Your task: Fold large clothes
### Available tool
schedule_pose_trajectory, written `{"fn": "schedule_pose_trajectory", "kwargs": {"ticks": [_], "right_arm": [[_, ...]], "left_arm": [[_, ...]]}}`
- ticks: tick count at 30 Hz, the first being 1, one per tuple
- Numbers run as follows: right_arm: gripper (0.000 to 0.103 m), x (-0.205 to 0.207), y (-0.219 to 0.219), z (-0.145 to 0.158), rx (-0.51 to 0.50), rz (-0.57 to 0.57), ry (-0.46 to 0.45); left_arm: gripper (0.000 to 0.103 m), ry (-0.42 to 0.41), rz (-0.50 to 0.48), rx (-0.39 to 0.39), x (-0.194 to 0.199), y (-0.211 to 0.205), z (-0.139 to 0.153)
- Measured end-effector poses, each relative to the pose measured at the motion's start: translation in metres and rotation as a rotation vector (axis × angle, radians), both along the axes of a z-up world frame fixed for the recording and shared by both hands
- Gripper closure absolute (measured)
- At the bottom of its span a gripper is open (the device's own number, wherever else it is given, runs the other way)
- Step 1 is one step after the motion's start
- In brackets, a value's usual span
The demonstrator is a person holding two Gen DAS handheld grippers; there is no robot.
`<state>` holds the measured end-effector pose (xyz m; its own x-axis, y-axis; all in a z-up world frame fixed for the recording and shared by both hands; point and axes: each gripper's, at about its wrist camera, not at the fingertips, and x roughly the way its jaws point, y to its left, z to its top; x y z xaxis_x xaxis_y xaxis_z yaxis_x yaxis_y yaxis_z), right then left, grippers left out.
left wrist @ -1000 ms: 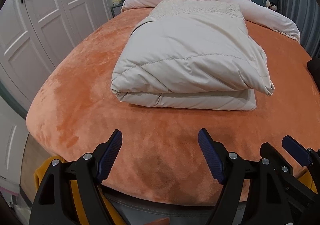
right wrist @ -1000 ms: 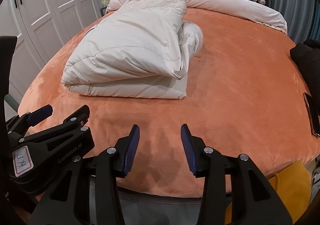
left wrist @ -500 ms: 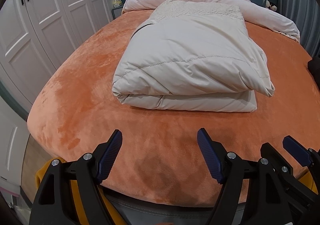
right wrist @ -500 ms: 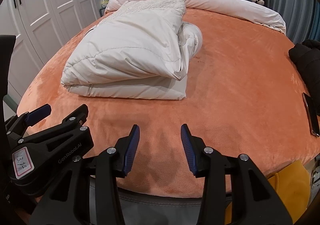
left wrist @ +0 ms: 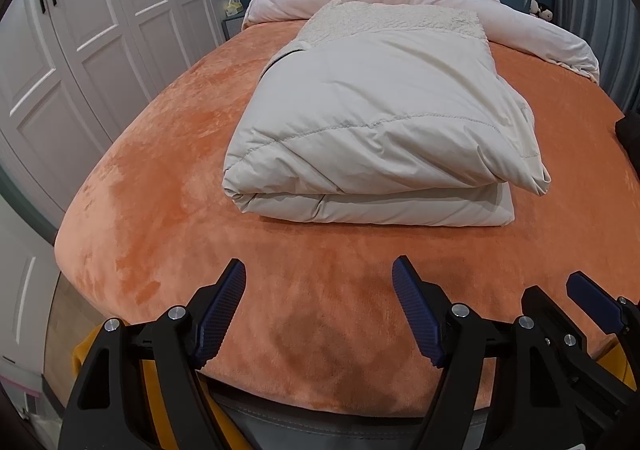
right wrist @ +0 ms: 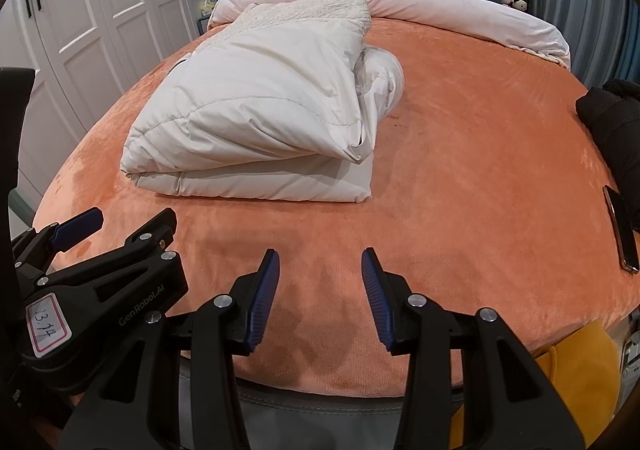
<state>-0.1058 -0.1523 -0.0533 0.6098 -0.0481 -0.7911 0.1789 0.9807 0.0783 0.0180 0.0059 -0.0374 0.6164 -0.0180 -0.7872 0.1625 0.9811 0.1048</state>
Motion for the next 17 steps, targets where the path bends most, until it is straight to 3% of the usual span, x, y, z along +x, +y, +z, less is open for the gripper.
{"fn": "schedule_pose_trajectory", "kwargs": {"ticks": [17], "right_arm": [[0.062, 0.0012, 0.0015, 0.0003, -0.003, -0.02, -0.004]], "left_arm": [[0.036, -0.002, 0.0, 0.004, 0.004, -0.0011, -0.0001]]}}
